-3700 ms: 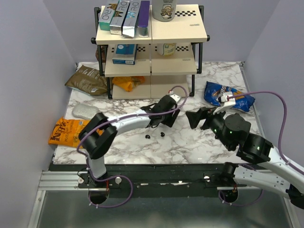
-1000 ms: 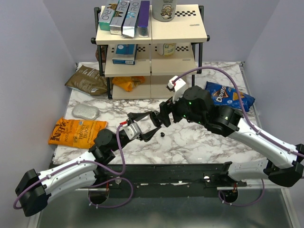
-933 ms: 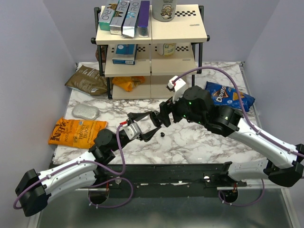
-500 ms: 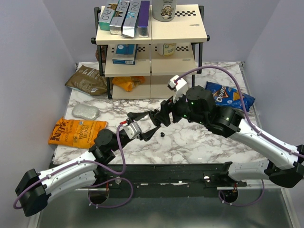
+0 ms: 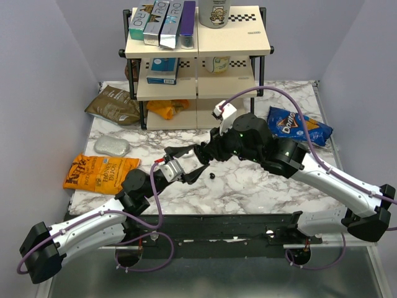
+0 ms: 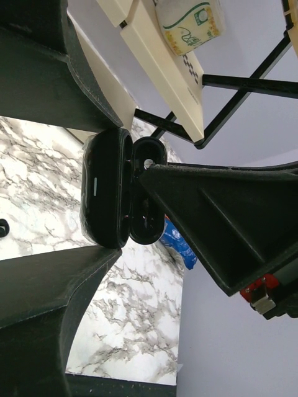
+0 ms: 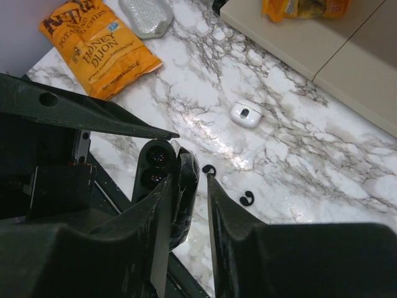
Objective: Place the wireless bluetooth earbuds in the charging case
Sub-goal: Adjust the charging case.
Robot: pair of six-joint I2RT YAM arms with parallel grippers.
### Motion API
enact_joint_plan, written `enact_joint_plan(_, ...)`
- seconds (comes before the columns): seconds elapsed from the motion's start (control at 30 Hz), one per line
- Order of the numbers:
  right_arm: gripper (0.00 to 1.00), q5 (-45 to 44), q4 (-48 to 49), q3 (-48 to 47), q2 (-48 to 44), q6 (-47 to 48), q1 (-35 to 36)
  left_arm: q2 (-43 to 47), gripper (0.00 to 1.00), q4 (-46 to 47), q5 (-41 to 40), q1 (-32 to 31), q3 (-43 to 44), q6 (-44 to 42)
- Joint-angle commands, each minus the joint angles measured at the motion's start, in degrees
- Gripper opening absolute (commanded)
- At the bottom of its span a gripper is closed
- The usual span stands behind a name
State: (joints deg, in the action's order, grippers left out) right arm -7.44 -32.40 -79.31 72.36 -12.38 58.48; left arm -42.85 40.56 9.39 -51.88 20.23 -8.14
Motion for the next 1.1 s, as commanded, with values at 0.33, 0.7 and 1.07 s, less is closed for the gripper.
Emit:
enact_joint_plan(0.33,0.01,-0.03,-0.03,0.56,-1.34,3.59,-0.03,-1.62,0.23,-1.88,-5.96,-0.24,3.85,1.11)
enact_joint_plan(0.7,0.01,-0.38,-0.2,-1.9,-4.15,9.22,-0.03,-6.1,0.99,-10.14,-11.23,-0.24,9.83,4.89)
enact_joint_plan(1.07,0.01,0.76,1.11,-0.68,-8.19,22.65,0.06,-1.1,0.99,-21.73,-0.35,0.81,15.45,9.81)
